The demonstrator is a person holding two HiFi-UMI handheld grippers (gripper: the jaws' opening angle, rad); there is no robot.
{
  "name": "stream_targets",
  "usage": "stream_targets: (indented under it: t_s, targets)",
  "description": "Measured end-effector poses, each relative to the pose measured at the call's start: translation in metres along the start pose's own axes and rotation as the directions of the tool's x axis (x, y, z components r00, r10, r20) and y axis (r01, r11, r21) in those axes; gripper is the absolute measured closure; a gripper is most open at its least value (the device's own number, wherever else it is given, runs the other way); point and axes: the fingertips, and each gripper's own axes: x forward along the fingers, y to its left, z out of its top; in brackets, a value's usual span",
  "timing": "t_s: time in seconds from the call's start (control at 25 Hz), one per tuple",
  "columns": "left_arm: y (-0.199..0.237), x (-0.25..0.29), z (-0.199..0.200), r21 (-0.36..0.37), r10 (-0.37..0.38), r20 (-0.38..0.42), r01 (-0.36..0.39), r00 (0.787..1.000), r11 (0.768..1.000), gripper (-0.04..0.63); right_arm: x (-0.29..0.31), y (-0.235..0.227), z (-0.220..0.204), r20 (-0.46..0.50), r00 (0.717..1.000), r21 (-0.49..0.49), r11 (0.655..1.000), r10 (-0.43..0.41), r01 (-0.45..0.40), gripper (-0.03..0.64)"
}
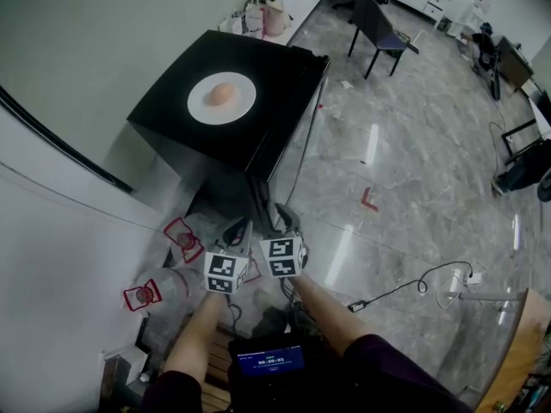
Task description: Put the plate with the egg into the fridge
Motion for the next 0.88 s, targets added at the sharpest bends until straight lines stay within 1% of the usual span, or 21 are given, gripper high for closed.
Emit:
stream_targets:
  t_s: [0.08, 0.2, 0.36, 0.52, 0.68, 0.8, 0.88]
  targets:
    - [0.004, 0.0, -0.004, 0.0, -0.001, -0.009, 0.001, 1.0, 1.0, 0.586, 0.007, -0.002, -0.005, -0.013, 0.999, 0.009, 0.999, -0.032, 0.032, 0.522]
    - [0.008, 0.001, -0.005, 0.004, -0.008, -0.01, 0.008, 1.0, 1.0, 0.586, 0.011, -0.004, 0.0, 0.01, 0.998, 0.004, 0.998, -0.06, 0.06, 0.522]
    - [0.015, 0.001, -0.007, 0.007, -0.014, -0.015, 0.014, 1.0, 1.0, 0.586, 0.012, -0.005, 0.0, 0.029, 0.997, -0.017, 0.997, -0.075, 0.075, 0.522]
    - [0.017, 0.0, -0.005, 0.011, -0.02, -0.011, 0.02, 1.0, 1.0, 0.586, 0.01, -0.005, -0.002, 0.016, 0.996, 0.006, 0.996, -0.091, 0.091, 0.525]
    - [0.011, 0.0, 0.0, 0.02, -0.043, -0.006, 0.043, 0.999, 0.999, 0.586, 0.009, -0.005, -0.005, 0.005, 0.997, 0.025, 0.996, -0.082, 0.082, 0.532]
    - [0.001, 0.003, 0.005, 0.036, -0.069, -0.004, 0.069, 0.998, 0.997, 0.586, 0.009, -0.004, -0.007, -0.003, 0.999, 0.019, 0.999, -0.047, 0.047, 0.535]
    - [-0.007, 0.006, 0.007, 0.038, -0.079, 0.0, 0.079, 0.997, 0.996, 0.586, 0.009, -0.003, -0.003, 0.011, 1.0, 0.01, 1.0, -0.019, 0.019, 0.535]
